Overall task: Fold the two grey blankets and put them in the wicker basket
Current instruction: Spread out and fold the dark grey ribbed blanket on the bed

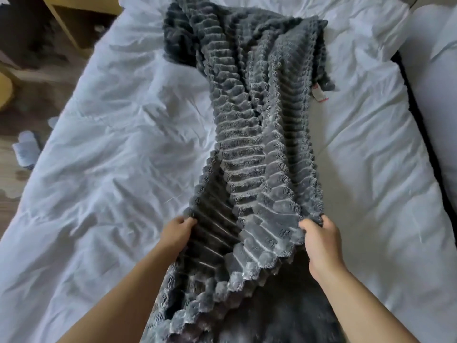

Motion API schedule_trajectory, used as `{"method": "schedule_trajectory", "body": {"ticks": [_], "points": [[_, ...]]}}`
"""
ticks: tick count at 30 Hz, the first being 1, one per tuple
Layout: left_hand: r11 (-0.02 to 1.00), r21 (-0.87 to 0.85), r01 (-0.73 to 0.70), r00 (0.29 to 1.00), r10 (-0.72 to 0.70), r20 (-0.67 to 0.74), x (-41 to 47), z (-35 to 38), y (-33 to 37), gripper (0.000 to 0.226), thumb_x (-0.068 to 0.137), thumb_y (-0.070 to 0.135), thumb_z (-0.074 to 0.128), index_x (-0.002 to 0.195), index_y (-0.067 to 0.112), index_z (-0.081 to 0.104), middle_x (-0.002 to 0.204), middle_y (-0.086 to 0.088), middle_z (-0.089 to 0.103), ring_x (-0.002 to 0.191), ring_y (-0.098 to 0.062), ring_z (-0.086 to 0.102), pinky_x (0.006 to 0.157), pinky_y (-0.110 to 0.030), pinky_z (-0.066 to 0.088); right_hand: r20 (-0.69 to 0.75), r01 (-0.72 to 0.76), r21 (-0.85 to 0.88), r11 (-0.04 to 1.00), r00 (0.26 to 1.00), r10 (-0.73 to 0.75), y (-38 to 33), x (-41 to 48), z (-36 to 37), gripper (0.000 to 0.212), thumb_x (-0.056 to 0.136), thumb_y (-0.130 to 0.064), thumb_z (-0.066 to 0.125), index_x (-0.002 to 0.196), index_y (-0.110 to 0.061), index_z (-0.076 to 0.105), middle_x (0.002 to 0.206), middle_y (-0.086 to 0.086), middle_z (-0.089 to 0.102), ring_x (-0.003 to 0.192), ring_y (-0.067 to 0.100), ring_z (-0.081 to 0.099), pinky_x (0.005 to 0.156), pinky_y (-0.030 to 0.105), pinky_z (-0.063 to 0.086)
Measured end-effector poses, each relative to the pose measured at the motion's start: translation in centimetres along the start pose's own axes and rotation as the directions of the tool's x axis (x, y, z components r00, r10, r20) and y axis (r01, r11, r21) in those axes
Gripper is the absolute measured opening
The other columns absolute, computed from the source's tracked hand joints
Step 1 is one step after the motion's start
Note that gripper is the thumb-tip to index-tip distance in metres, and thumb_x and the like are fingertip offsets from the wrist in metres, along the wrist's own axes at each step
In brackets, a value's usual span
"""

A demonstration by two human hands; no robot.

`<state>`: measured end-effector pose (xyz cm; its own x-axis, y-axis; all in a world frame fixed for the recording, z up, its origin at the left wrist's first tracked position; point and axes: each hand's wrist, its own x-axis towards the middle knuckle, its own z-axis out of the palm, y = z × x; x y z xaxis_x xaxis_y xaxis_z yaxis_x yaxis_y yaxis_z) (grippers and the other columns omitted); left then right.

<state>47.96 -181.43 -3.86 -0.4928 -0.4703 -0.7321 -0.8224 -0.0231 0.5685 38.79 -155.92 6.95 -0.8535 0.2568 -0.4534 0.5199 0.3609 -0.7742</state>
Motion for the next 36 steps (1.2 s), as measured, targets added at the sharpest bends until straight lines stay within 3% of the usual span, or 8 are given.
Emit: {"method": "schedule_trajectory", "body": {"ticks": [4,7,11,16,21,29,34,36], "points": [[0.937,-0.346,-0.045,0.94,-0.078,-0.333,-1.3,-4.6,-0.8,0.015,0.09,0.015,0.052,0.075,0.013,0.049,0.071,-0.006,0.054,0.072,-0.024,0.051,0.064,-0.033,0.04,-0.043,0.0,0.038,0.999,0.999,0.002,-1.2,-0.4,2.1,0.005,0.075,-0.009,0.055,0.076,-0.005,0.052,0.071,0.007,0.054,0.068,0.023,0.045,0.066,0.036,0.038],[0.783,-0.62,-0.045,0.921,-0.208,-0.329,-1.1,-8.5,-2.4,0.021,0.088,0.001,0.052,0.075,0.015,0.042,0.062,0.001,0.058,0.056,-0.013,0.051,0.048,-0.023,0.039,-0.029,0.005,0.06,0.998,1.0,-0.003,-2.1,-0.9,4.6,0.025,0.074,-0.016,0.055,0.098,-0.007,0.057,0.103,0.012,0.062,0.089,0.022,0.051,0.083,0.04,0.041],[0.968,-0.248,-0.04,0.909,-0.068,-0.412,-0.4,-9.4,-3.1,0.02,0.082,0.002,0.06,0.075,0.017,0.049,0.074,-0.006,0.06,0.064,-0.022,0.051,0.057,-0.031,0.04,-0.051,0.031,0.035,0.999,0.998,-0.029,-2.4,-1.3,6.9,0.032,0.082,-0.01,0.055,0.113,-0.003,0.059,0.114,0.016,0.064,0.083,0.022,0.056,0.069,0.029,0.037],[0.978,0.169,-0.119,0.971,0.15,-0.186,0.9,-3.5,-2.1,0.03,0.081,0.014,0.068,0.109,0.015,0.058,0.094,0.0,0.062,0.078,-0.018,0.057,0.07,-0.028,0.042,-0.034,0.004,0.023,1.0,0.999,-0.003,-1.2,-0.6,6.0,0.028,0.081,-0.01,0.057,0.108,-0.005,0.06,0.108,0.011,0.062,0.094,0.024,0.054,0.079,0.031,0.035],[0.982,-0.113,0.148,0.983,-0.134,0.124,1.4,0.3,-0.6,0.051,0.077,0.041,0.075,0.112,0.008,0.06,0.091,-0.015,0.07,0.076,-0.029,0.068,0.066,-0.034,0.056,0.005,-0.079,0.003,0.997,0.997,0.079,0.9,1.4,2.1,0.017,0.077,-0.013,0.06,0.094,-0.009,0.06,0.097,0.01,0.062,0.091,0.027,0.056,0.08,0.042,0.043],[0.817,-0.467,0.338,0.846,-0.047,0.531,-1.2,-1.0,2.2,0.035,0.072,0.028,0.07,0.093,0.0,0.071,0.084,-0.023,0.071,0.07,-0.033,0.071,0.06,-0.037,0.058,0.014,-0.125,0.047,0.991,0.992,0.125,2.0,1.9,-0.6,0.019,0.078,-0.008,0.063,0.081,0.004,0.049,0.075,0.011,0.052,0.073,0.023,0.047,0.064,0.035,0.036],[0.798,-0.601,0.043,0.995,-0.09,-0.049,-1.7,-4.4,1.9,0.038,0.076,-0.006,0.067,0.104,0.018,0.059,0.072,-0.013,0.067,0.056,-0.027,0.064,0.058,-0.039,0.056,0.025,-0.122,0.162,0.979,0.993,0.119,-0.4,0.6,1.8,0.028,0.077,-0.011,0.064,0.104,-0.008,0.063,0.106,0.013,0.067,0.1,0.031,0.062,0.093,0.047,0.05],[0.84,-0.536,-0.081,0.969,-0.06,-0.24,-2.0,-6.4,1.3,0.054,0.075,-0.011,0.065,0.109,0.03,0.058,0.08,-0.014,0.062,0.061,-0.027,0.06,0.061,-0.042,0.053,-0.021,-0.011,0.247,0.969,1.0,0.017,-2.4,-1.2,4.7,0.042,0.074,-0.013,0.064,0.116,-0.009,0.061,0.111,0.006,0.067,0.1,0.014,0.064,0.091,0.029,0.051]]}}
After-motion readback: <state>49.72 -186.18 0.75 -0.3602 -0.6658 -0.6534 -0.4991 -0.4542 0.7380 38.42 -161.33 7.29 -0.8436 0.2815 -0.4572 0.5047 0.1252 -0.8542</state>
